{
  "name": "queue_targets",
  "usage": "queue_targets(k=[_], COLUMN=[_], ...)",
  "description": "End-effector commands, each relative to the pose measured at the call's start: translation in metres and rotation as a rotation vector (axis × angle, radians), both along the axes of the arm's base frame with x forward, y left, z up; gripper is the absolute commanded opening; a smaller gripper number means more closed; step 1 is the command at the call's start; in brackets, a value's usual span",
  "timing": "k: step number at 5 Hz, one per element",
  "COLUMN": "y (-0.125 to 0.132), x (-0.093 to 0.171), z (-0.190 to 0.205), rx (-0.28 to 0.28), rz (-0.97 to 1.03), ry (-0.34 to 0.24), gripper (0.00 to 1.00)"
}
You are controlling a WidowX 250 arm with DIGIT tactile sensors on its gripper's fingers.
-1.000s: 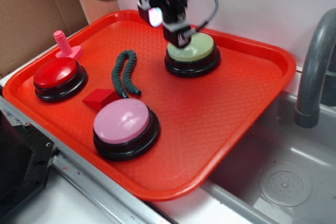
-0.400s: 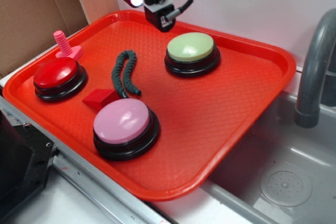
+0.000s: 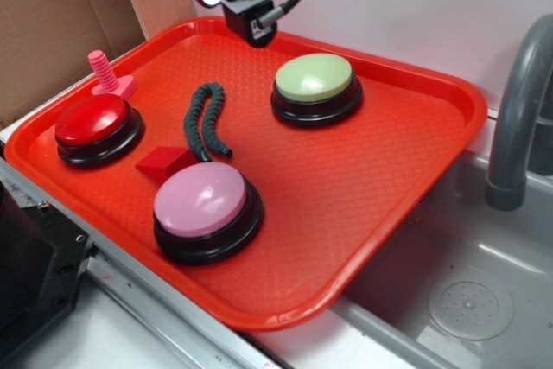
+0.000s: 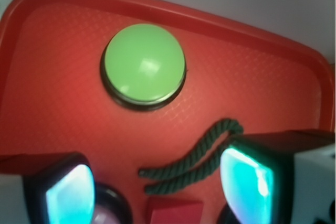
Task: Push the green button.
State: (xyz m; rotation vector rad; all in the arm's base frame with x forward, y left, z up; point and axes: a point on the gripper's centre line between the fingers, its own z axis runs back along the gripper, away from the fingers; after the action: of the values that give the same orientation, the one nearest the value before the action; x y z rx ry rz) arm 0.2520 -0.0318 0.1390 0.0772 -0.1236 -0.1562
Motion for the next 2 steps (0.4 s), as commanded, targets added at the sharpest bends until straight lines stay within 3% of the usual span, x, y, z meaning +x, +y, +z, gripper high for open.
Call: queue_targets(k=[1,2], y=[0.0014,0.005], x=[-0.0142,-0.0178], z=[0.0281,0.0284], rx=[-0.025,-0.025], rz=[0.01,0.03], ry=[-0.048,-0.05], gripper=[1.0,1.0])
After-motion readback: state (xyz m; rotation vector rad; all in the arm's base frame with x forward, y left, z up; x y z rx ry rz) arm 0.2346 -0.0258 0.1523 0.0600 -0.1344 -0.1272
